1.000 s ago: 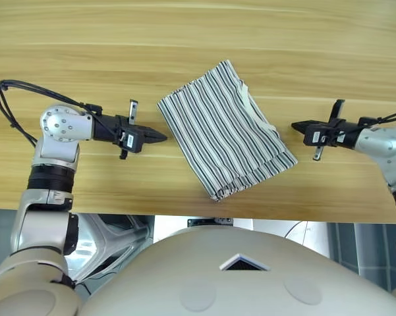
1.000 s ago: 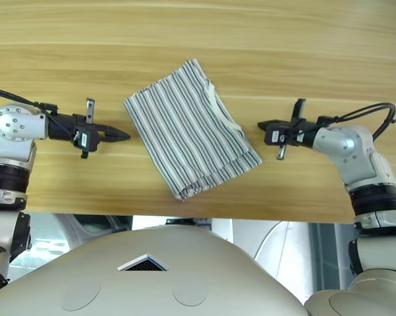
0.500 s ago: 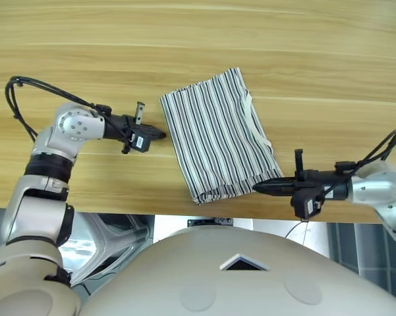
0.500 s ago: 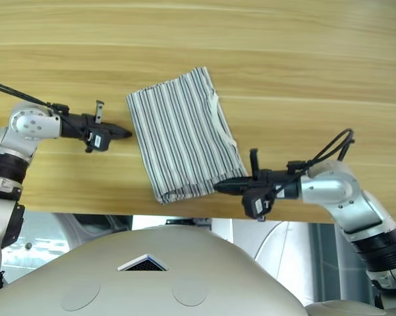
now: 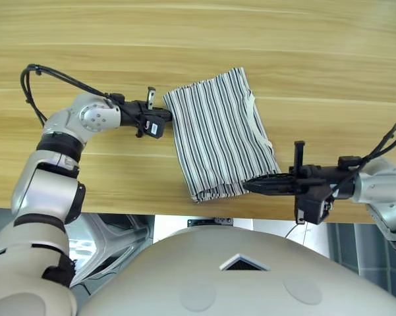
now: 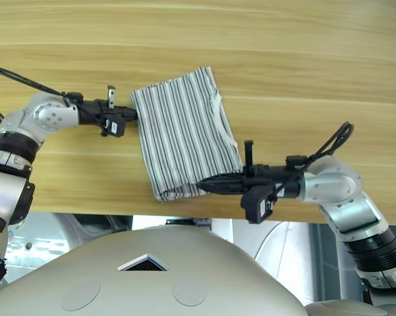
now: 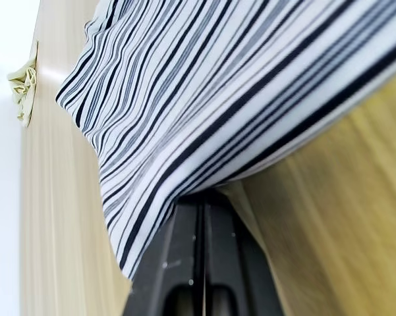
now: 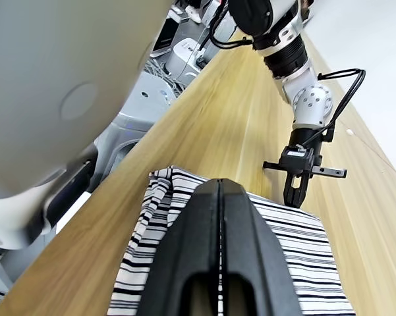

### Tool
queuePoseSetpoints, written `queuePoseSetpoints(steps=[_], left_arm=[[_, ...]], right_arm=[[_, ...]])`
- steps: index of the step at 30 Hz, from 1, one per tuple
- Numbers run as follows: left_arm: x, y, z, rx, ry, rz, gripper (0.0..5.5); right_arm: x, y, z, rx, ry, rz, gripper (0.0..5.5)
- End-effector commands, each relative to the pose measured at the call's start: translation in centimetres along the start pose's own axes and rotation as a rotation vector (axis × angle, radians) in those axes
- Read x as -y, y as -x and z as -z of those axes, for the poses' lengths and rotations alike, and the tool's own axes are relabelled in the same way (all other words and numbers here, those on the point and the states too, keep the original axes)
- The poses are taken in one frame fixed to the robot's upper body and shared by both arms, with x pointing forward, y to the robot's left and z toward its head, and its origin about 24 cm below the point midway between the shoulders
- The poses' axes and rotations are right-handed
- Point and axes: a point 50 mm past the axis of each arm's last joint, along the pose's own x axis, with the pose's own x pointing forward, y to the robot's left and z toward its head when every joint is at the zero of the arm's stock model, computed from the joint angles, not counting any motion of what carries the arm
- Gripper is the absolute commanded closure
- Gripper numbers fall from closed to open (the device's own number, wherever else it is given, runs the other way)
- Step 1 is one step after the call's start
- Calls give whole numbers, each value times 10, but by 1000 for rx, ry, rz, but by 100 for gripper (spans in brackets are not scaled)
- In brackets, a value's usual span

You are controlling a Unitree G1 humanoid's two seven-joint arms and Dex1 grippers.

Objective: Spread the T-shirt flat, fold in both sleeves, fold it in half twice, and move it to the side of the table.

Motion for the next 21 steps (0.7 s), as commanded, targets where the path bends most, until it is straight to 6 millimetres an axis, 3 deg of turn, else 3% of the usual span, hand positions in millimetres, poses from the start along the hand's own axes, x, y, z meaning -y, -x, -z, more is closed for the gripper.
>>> queuePoseSetpoints(steps=[1, 8, 11, 17, 21], left_arm=[[-5, -15, 2, -44, -39, 70, 550], [-35, -40, 3, -143, -173, 66, 550], [-48, -41, 5, -181, -233, 22, 550], [-66, -24, 13, -233, -330, -75, 550], [-74, 1, 31, -370, -436, -70, 550]], right_arm=[[3, 2, 0, 8, 5, 21, 547], [0, 5, 6, -3, -28, 48, 547], [1, 6, 10, -12, -41, 62, 547], [2, 5, 16, -18, -54, 84, 547], [6, 7, 20, -41, -73, 130, 547]])
